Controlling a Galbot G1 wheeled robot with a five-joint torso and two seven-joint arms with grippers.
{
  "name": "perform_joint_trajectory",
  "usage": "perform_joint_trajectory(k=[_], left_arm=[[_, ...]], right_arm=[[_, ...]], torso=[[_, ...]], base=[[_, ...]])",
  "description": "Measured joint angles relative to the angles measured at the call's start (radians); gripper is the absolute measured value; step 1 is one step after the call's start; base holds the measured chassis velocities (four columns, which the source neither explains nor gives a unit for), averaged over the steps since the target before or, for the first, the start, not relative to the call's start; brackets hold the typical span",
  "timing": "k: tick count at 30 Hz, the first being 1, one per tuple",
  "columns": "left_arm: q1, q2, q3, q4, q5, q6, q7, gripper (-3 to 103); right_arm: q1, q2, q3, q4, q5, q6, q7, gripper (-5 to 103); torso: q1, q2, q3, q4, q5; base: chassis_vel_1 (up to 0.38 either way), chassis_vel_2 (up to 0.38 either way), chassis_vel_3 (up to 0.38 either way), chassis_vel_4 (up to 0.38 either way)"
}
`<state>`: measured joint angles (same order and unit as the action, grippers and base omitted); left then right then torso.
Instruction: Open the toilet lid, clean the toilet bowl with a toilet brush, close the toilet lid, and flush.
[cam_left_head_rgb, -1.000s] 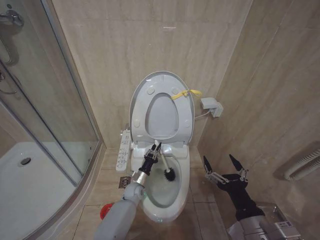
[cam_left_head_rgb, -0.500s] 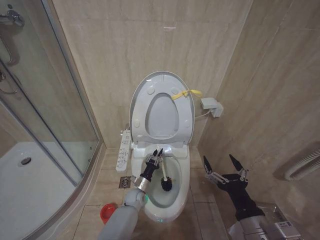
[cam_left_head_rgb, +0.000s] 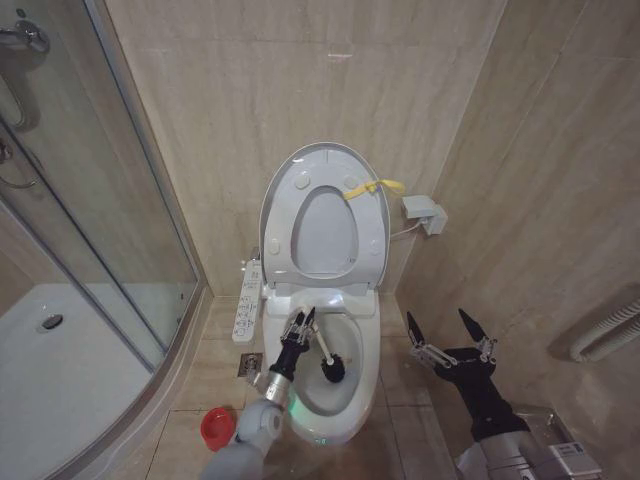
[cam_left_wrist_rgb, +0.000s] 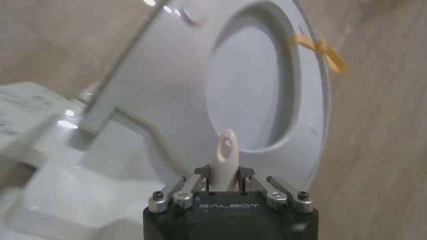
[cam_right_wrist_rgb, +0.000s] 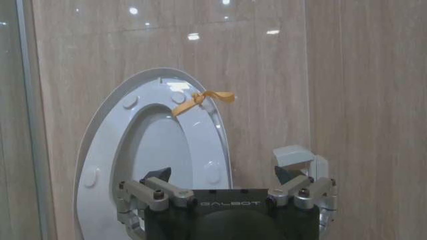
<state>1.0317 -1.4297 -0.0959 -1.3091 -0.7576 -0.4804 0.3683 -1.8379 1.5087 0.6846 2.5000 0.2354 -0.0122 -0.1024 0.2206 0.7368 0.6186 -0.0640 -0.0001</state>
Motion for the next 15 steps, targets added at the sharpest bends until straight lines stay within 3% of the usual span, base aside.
perform_joint_trajectory(k=[10, 15], left_arm=[[0.157, -0.008, -0.084, -0.108, -0.034, 0.016, -0.024, 26], [0.21, -0.015, -0.08, -0.139, -0.043, 0.029, -0.027, 26]], right_arm=[[0.0, 0.0, 0.0, 0.0, 0.0, 0.0, 0.0, 100], [0.0, 0.0, 0.0, 0.0, 0.0, 0.0, 0.0, 100]], torso=[[0.0, 0.0, 0.0, 0.0001, 0.0], [0.0, 0.0, 0.0, 0.0003, 0.0002]], base=[[0.0, 0.0, 0.0, 0.0], [0.0, 0.0, 0.0, 0.0]])
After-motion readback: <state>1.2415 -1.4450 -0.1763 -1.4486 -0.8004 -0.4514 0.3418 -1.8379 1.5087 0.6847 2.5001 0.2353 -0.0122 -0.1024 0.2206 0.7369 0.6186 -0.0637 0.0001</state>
